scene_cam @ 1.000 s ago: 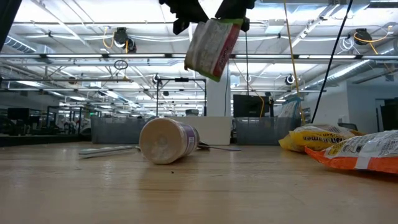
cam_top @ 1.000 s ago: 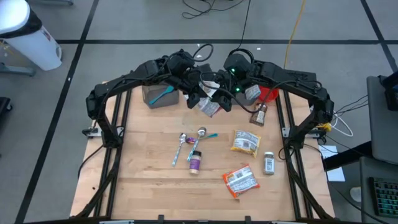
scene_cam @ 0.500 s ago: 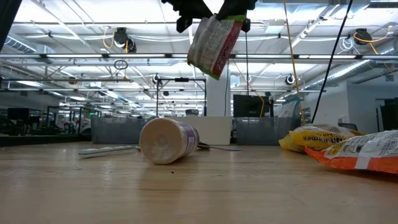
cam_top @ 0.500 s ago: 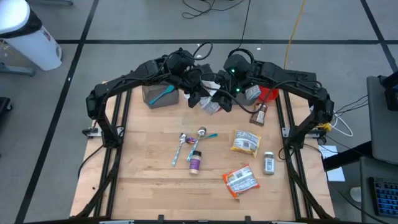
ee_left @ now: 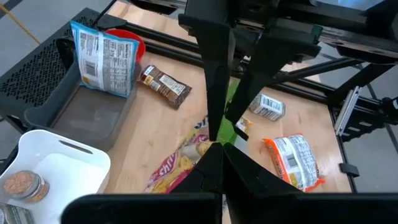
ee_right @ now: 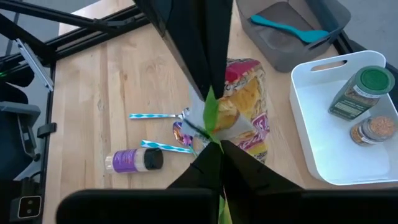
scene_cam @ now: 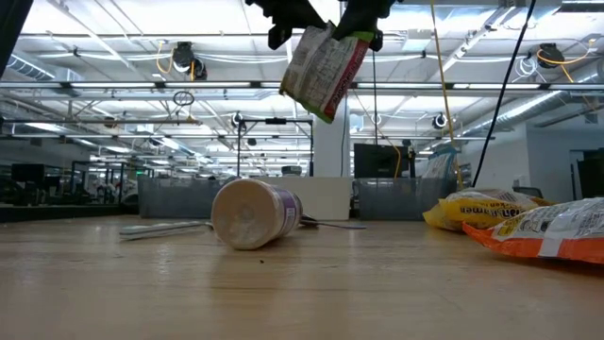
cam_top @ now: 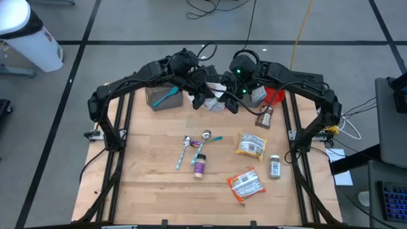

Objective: Pick & Place Food Item
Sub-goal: Put the green noodle pack into the right black bin, then put the left blue patterned spoon into the left black bin

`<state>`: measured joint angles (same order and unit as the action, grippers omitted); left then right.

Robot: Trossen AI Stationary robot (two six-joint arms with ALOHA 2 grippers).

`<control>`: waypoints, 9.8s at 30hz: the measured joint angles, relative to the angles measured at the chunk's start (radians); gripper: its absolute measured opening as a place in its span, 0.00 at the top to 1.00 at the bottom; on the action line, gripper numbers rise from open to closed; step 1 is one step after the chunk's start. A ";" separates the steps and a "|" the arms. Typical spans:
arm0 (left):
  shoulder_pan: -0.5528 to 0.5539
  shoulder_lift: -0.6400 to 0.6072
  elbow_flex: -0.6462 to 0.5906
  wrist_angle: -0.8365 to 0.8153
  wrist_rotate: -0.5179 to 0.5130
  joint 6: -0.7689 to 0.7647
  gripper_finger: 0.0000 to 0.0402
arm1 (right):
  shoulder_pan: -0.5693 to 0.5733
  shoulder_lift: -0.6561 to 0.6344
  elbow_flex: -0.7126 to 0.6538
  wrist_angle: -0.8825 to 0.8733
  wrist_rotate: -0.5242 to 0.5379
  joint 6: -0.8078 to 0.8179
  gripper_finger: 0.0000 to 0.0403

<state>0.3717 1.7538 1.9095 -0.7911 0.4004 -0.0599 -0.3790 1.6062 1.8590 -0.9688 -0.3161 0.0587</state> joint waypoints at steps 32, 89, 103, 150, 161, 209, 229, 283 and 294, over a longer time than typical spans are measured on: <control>0.351 -0.102 0.000 0.006 0.020 -0.093 0.54 | -0.121 -0.017 0.000 -0.037 0.082 0.141 1.00; 0.390 -0.411 -0.440 0.049 0.432 0.077 0.54 | -0.361 -0.043 -0.368 0.068 0.506 0.333 1.00; 0.390 -0.411 -0.440 0.049 0.428 0.074 0.54 | -0.361 -0.121 -0.535 0.171 0.530 0.457 1.00; 0.390 -0.410 -0.441 0.116 0.359 0.055 0.54 | -0.404 -0.132 -0.676 0.269 0.600 0.520 1.00; 0.390 -0.410 -0.441 0.116 0.359 0.055 0.54 | -0.404 -0.132 -0.676 0.278 0.602 0.510 1.00; 0.390 -0.410 -0.441 0.115 0.358 0.057 0.54 | -0.427 -0.160 -0.675 0.288 0.604 0.469 0.77; 0.521 -0.509 -0.441 0.133 0.358 -0.006 0.54 | -0.320 -0.370 -0.675 0.509 0.312 0.610 0.76; -0.694 -0.513 -1.066 0.507 -0.543 -0.912 0.54 | 0.728 -0.130 -1.065 1.659 0.321 0.734 0.80; -0.441 -0.513 -1.093 0.344 -0.408 -0.724 0.54 | 0.660 -0.130 -1.065 1.712 0.399 0.737 0.81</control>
<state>-0.0694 1.2407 0.8165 -0.4471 -0.0080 -0.7840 0.2814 1.4765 0.7940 0.7433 0.0828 0.7959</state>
